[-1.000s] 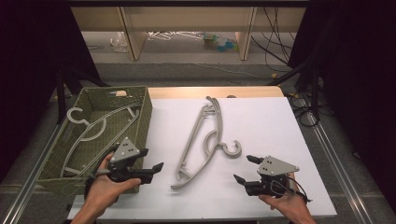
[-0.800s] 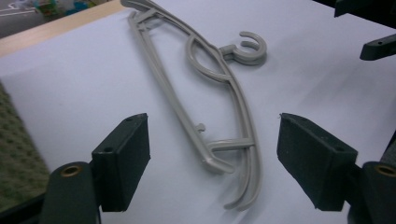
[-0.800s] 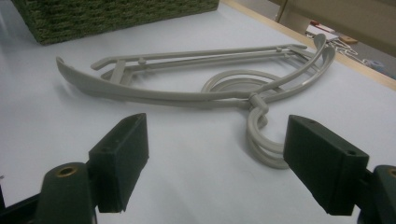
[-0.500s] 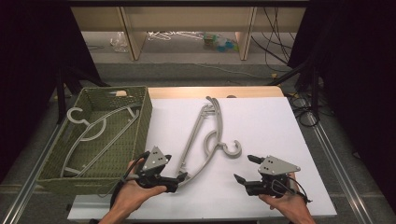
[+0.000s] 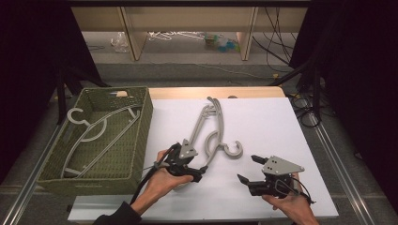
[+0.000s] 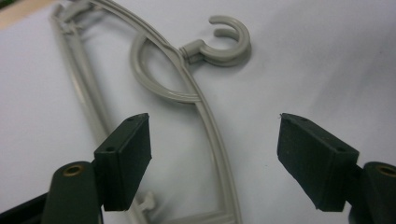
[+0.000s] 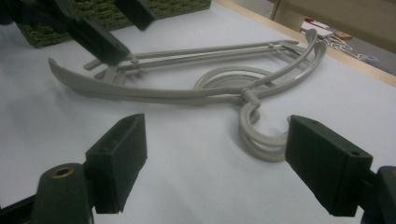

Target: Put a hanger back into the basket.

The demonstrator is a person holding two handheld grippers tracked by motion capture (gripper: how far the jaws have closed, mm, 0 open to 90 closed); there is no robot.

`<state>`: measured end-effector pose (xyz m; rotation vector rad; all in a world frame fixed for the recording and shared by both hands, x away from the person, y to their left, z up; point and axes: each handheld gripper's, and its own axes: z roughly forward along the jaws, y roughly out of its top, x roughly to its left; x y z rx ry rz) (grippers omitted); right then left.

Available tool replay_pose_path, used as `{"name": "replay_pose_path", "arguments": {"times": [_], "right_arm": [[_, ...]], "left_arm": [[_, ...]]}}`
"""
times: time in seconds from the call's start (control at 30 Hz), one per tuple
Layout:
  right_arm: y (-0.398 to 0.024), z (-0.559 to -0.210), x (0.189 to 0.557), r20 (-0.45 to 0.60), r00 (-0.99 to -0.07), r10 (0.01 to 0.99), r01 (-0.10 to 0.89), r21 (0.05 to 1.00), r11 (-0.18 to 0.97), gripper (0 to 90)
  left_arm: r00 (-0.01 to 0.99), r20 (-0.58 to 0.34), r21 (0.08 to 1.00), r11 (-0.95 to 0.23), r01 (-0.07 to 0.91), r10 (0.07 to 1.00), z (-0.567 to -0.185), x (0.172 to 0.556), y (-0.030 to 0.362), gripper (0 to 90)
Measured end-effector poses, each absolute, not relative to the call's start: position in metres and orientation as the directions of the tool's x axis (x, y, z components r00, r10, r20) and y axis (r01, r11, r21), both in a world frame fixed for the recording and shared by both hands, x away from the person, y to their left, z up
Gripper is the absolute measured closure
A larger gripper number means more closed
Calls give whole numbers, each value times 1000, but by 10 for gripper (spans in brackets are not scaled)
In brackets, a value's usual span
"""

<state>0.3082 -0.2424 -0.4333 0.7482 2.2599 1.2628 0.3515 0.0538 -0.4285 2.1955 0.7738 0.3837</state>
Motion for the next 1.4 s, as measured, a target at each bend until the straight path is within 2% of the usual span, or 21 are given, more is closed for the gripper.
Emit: {"name": "replay_pose_path", "arguments": {"times": [0.2,0.23,0.33,0.4,0.5,0.57,0.77,0.87,1.03,1.4], "right_arm": [[-240,-433,307,-114,-754,647,241,868,434,218],[-240,-433,307,-119,-757,643,240,865,442,218],[-241,-434,308,-117,-757,642,243,863,443,218],[-241,-434,308,-114,-756,645,246,863,441,218],[-241,-434,307,-116,-758,642,244,863,443,218],[-241,-434,308,-117,-758,642,242,863,444,218],[-240,-434,308,-113,-762,637,246,860,447,218],[-240,-435,308,-115,-761,639,244,862,445,219],[-240,-435,308,-113,-760,641,242,865,440,219],[-240,-434,307,-111,-759,641,248,861,443,220]], "left_arm": [[767,-1,664,-573,480,642,-450,370,26,291],[765,-15,637,-584,503,643,-453,377,22,351],[761,-2,624,-594,508,649,-455,383,18,371],[763,-6,608,-604,516,646,-457,389,15,444],[757,-36,562,-613,556,653,-465,399,10,494],[755,-38,554,-616,561,654,-467,400,9,497],[749,-45,536,-616,577,662,-472,410,4,591],[761,-53,536,-625,567,646,-471,413,2,724],[753,-41,543,-618,569,657,-467,409,2,732],[700,-106,606,-512,609,706,-438,406,31,766]]}}
